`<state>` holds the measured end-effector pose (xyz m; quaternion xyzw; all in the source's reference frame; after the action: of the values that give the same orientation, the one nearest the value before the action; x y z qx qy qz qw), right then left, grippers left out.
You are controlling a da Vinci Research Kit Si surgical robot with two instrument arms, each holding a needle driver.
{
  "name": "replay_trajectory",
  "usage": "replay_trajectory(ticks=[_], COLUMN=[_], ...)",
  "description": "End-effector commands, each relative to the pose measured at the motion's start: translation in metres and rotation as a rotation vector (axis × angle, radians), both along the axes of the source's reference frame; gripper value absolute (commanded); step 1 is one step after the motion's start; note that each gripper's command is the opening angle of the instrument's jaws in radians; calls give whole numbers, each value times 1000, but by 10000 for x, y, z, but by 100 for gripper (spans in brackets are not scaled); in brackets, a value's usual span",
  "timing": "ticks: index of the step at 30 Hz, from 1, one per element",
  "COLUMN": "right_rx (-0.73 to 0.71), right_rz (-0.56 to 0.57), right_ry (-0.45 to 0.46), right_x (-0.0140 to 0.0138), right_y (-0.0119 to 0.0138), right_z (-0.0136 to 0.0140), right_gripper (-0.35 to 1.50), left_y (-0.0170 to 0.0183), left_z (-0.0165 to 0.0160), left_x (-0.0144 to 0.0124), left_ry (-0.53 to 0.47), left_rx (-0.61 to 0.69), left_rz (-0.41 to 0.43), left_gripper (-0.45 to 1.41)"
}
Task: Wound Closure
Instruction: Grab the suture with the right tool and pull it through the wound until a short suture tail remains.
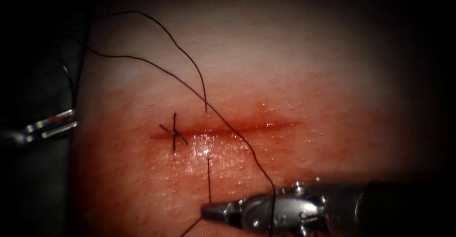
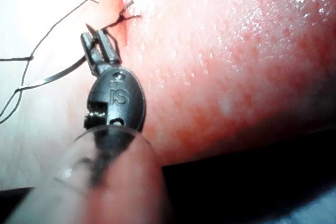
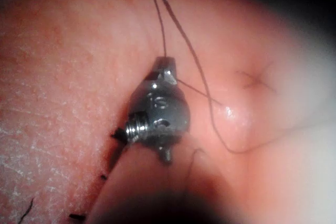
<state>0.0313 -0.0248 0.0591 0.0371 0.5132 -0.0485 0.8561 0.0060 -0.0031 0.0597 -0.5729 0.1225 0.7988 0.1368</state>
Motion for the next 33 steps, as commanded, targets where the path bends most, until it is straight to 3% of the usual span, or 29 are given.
replay_trajectory(ticks=[1,10,13,14,17,18,19,23,24,29,33], right_rx=[7,30,37,17,-48,-55,-62,-69,-74,-83,-86], right_rz=[-8,-86,-76,-66,-23,-13,1,24,33,53,63], right_ry=[6,20,26,41,80,88,100,96,82,54,46], right_x=[7,17,17,16,8,6,2,-2,-2,-2,5], right_y=[-13,-64,-56,-43,-4,9,26,55,65,85,96], right_z=[-5,-52,-58,-56,-41,-35,-23,8,23,57,73], right_gripper=[-35,-35,-35,31,100,106,110,110,118,123,111], left_y=[0,-1,-2,-2,-4,-4,-4,-6,-7,-7,-7], left_z=[6,7,7,7,9,10,13,20,22,22,22], left_x=[-6,-9,-10,-11,-17,-20,-24,-33,-35,-36,-36], left_ry=[-1,0,2,1,3,2,2,6,10,9,9], left_rx=[-1,0,0,1,2,2,3,5,0,1,1], left_rz=[3,8,9,12,24,26,34,49,54,57,57], left_gripper=[-45,-45,-45,-45,-45,-45,-45,-45,-45,-45,-45])
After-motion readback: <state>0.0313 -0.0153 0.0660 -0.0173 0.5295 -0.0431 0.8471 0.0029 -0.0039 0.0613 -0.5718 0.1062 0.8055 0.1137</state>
